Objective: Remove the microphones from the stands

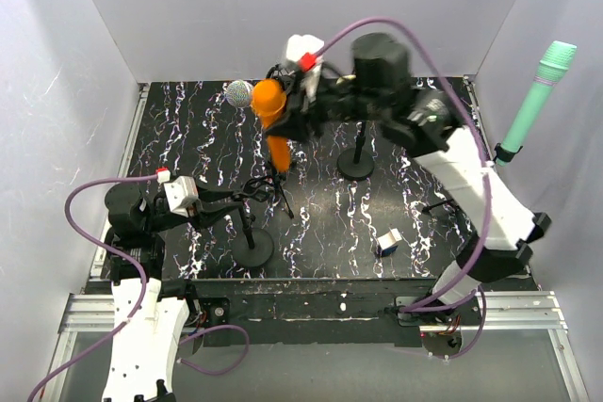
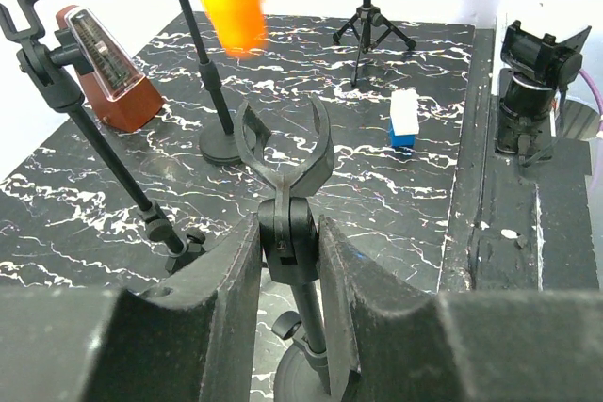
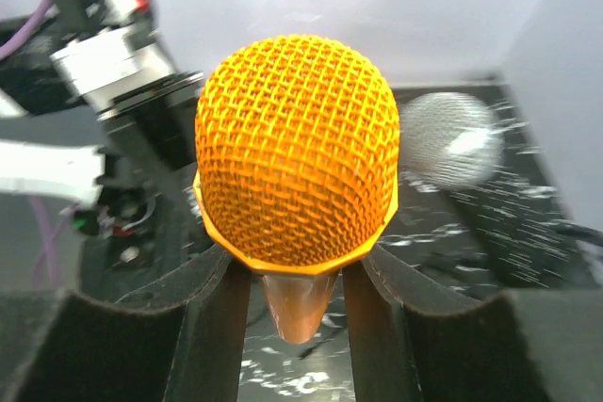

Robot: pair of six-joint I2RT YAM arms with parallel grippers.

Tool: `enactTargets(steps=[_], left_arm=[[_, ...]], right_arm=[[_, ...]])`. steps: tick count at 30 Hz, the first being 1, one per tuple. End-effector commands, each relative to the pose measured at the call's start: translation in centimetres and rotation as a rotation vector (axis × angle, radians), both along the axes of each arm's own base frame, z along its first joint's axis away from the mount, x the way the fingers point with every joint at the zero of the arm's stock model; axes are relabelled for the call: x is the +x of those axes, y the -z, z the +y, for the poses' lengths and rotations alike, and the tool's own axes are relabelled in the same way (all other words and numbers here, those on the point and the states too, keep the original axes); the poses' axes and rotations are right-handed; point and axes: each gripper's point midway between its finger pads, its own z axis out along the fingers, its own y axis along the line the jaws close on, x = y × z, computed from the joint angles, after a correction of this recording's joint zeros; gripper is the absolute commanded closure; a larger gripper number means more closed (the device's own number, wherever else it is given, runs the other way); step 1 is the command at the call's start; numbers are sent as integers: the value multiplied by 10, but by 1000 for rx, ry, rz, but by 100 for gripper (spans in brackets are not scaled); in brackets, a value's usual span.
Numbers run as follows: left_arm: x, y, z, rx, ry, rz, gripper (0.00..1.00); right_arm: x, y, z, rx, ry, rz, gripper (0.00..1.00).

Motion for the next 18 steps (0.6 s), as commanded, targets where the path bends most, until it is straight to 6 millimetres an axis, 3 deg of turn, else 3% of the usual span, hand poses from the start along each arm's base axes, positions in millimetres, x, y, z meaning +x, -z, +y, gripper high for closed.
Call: enactTargets(steps=[1, 4, 6, 8, 9, 11, 14, 18], left_arm=[[1, 31, 3, -2, -34, 133, 100], [-1, 29, 3, -5, -27, 129, 100], [-3, 25, 3, -7, -28, 124, 100], [-3, 21, 3, -8, -38, 117, 100], [-1, 20, 4, -11, -60, 121, 99], [-1, 20, 5, -11, -72, 119, 89], [-4, 21, 5, -9, -69, 109, 86], [-4, 21, 5, -8, -70, 103, 86]], right_arm=[[4, -115, -70, 292, 119, -223, 99], [1, -116, -93, 288, 151, -236, 99], [0, -100, -107, 239, 175, -268, 99], [11, -61, -116, 138, 223, -295, 99], [24, -31, -121, 65, 274, -289, 99], [37, 24, -133, -67, 322, -292, 99], [38, 95, -157, -231, 342, -301, 99], [44, 154, -186, -396, 381, -335, 99]])
